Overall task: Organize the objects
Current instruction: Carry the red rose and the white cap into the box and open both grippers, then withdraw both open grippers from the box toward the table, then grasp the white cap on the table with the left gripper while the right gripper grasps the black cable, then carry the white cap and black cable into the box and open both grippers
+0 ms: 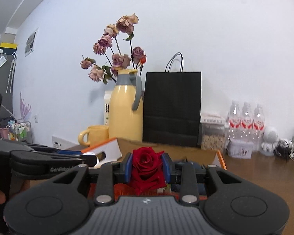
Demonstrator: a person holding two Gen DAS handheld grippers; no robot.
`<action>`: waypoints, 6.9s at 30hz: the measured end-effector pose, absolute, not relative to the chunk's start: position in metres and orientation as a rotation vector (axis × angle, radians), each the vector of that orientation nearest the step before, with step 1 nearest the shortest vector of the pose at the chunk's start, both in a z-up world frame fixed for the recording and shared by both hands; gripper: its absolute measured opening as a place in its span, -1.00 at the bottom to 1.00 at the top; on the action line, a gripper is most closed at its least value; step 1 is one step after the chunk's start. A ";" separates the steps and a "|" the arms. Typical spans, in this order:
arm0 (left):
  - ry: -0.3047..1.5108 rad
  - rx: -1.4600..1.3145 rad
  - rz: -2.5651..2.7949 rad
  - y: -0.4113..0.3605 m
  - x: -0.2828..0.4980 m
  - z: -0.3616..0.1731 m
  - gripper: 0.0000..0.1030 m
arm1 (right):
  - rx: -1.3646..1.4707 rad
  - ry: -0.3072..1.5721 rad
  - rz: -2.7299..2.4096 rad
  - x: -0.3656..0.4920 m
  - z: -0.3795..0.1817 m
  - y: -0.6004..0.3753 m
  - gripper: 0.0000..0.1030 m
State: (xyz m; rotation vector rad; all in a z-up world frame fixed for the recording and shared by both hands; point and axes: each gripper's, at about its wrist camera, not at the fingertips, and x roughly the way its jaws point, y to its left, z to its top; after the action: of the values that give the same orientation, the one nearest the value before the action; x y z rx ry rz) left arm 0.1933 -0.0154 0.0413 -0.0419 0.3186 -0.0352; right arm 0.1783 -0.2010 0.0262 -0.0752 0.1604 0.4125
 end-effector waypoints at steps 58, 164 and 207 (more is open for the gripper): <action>0.244 -0.034 0.043 -0.007 0.218 0.037 1.00 | -0.066 0.161 0.305 0.214 0.016 -0.196 1.00; 0.520 -0.057 -0.056 0.011 0.171 -0.012 -0.48 | -0.066 0.559 0.463 0.183 -0.035 -0.156 -0.26; 0.410 -0.130 -0.059 0.016 0.186 0.029 -0.48 | -0.056 0.278 0.389 0.174 0.008 -0.160 -0.77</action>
State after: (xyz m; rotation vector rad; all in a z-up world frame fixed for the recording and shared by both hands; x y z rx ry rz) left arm 0.1862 0.0161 0.0290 -0.1303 0.4103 -0.0590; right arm 0.1737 -0.1595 0.0083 -0.0560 0.2783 0.3886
